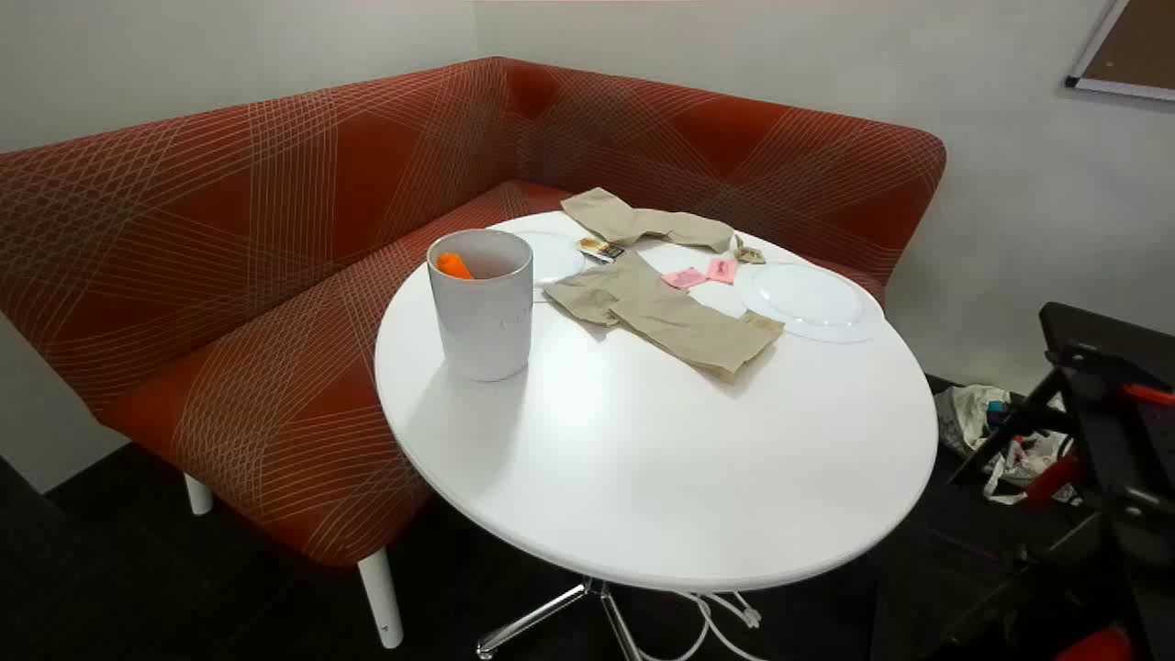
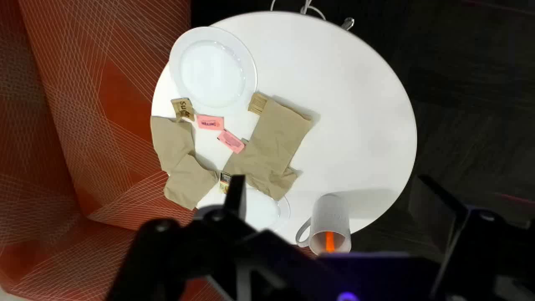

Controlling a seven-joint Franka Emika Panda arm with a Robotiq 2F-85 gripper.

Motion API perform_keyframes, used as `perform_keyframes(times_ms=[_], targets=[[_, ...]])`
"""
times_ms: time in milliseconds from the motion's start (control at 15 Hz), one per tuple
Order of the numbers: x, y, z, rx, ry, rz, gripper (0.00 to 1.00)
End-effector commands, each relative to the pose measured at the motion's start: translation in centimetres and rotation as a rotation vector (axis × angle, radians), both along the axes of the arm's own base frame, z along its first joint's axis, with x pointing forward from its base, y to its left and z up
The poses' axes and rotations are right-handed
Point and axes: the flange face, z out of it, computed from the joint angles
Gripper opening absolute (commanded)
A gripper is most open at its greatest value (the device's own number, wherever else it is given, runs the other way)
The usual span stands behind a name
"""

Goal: Take the marker out of the mug and put it on the table

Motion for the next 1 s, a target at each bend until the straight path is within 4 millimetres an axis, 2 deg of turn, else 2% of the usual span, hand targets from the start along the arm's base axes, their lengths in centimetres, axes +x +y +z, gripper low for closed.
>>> perform_keyframes(times_ms=[0,400,733,933], targets=[[0.0,0.0,0.1,0.0,0.001,0.0,1.0],[0.4,0.2,-0.1,-0.001,0.0,0.01,1.0],[3.7,2.0,-1.8,0.017,-0.01,0.078,1.0],[6.5,3.9,-4.2,0.039,-0.048,0.12,1.0]])
